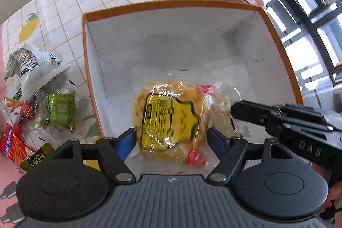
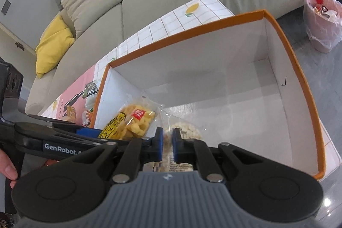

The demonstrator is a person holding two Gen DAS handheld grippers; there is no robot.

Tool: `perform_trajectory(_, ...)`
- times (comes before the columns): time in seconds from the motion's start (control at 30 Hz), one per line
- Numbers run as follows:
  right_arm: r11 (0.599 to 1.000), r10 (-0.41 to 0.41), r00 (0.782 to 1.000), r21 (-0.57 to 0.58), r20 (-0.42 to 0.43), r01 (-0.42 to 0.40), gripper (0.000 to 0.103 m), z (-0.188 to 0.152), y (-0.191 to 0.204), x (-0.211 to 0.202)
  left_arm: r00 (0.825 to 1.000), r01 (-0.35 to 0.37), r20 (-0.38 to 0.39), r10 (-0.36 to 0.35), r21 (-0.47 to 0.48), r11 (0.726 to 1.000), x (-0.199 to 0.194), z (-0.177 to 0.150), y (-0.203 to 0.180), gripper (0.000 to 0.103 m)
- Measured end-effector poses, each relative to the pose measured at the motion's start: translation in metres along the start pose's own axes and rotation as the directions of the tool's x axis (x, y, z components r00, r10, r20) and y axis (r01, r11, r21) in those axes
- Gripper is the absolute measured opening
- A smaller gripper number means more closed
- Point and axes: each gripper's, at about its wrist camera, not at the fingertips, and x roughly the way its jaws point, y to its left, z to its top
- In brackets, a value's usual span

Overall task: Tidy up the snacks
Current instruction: 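Carry both bags into the orange box and open both tools to release them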

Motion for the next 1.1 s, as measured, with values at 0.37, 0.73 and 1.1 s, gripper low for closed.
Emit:
perform_trajectory(0.37, 0.999, 0.000, 1.000, 0.036, -0.027, 0.001, 0.004, 0.005, 0.009, 0.014, 0.972, 0.013, 0.236, 0.015, -0.118, 0.993, -0.050, -0.029, 0.018, 0.082)
perform_trajectory(0.73, 0.999, -0.006, 0.995, -0.051, -0.097, 0.001, 0.017, 0.000, 0.043, 0.036, 0.974, -0.006, 0.221, 0.052, -0.202, 0.979, -0.043, -0.051, 0.042, 0.045)
perform_trajectory(1.1, 0.987, -0.108, 0.993, -0.124, -0.054, 0.101, 0.030, -0.011, 0.038, 0.010, 0.971, -0.059, 0.214, 0.105, -0.211, 0.976, -0.032, -0.067, 0.041, 0.009)
